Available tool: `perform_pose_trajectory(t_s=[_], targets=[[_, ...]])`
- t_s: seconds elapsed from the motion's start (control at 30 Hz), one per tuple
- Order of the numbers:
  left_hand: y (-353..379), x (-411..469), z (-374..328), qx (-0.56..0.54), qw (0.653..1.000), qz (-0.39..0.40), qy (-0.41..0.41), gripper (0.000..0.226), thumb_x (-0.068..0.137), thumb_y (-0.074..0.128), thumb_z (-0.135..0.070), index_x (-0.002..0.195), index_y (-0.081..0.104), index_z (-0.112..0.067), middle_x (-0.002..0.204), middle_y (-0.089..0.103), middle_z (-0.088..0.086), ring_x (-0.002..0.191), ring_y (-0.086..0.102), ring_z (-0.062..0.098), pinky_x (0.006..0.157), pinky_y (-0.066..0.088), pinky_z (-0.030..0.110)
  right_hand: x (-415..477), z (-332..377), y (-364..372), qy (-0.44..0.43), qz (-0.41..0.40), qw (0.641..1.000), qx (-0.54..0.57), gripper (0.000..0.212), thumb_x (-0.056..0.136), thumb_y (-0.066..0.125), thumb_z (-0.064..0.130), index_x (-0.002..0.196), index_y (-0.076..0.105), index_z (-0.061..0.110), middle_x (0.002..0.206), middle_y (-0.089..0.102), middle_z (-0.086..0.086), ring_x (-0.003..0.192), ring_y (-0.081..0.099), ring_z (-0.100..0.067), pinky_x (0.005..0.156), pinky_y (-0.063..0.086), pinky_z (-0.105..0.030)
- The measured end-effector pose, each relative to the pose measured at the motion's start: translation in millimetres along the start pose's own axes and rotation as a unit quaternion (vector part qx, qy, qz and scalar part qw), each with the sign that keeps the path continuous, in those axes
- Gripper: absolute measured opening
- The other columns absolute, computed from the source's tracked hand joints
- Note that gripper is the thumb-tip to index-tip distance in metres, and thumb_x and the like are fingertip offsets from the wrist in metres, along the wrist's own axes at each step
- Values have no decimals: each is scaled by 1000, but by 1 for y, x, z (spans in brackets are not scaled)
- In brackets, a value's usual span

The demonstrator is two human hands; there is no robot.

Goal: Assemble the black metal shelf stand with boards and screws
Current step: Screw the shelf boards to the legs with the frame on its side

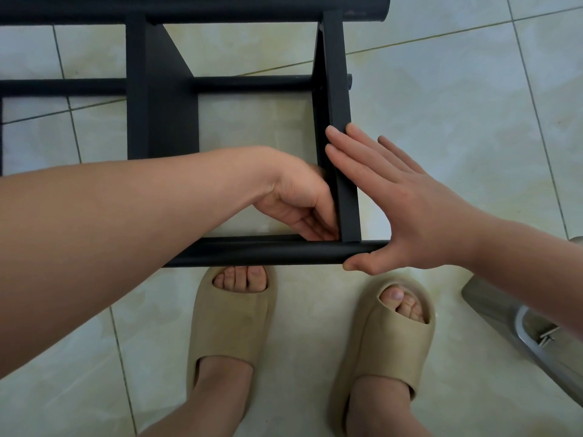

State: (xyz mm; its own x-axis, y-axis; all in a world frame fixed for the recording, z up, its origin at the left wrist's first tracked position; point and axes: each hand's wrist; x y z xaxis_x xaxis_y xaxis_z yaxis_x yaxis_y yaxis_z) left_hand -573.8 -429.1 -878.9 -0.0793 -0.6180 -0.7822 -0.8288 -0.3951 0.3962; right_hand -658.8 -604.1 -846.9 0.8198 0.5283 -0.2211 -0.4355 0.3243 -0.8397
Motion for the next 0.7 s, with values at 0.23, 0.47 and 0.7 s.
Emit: perform_pose_trajectory(t_s=[0.23, 0.47, 0.7], targets=[[4, -3, 11, -30, 998, -3, 60, 25, 89, 51, 18, 97, 65, -1, 93, 72, 16, 86, 72, 26, 86, 59, 34, 1, 0, 0, -1, 2, 1000, 2, 123, 68, 64, 74, 162, 13, 13, 170, 0, 2, 156, -5, -15, 126, 9, -51], [1, -3, 12, -36, 998, 23, 36, 20, 93, 53, 9, 99, 67, -3, 97, 73, 14, 91, 72, 24, 90, 58, 33, 1, 0, 1, -1, 2, 1000, 4, 123, 68, 64, 74, 162, 12, 13, 170, 0, 3, 156, -6, -15, 126, 8, -50], [0, 1, 1, 16, 1000, -15, -8, 15, 92, 58, 5, 92, 70, -4, 85, 74, 10, 73, 72, 17, 67, 60, 25, 0, 0, 1, -1, 0, 1000, 3, 124, 68, 64, 74, 162, 12, 13, 170, 0, 2, 156, -5, -15, 126, 8, -50]])
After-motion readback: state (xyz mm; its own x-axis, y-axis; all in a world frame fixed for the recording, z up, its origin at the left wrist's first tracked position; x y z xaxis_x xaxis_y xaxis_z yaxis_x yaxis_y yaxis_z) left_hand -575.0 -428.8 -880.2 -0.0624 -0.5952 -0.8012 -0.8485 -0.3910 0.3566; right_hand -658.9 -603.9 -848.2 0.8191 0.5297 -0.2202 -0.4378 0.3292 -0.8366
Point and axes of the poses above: each hand's wrist, its own x-axis towards the middle knuckle, its own y-axis out of the palm, z = x × y
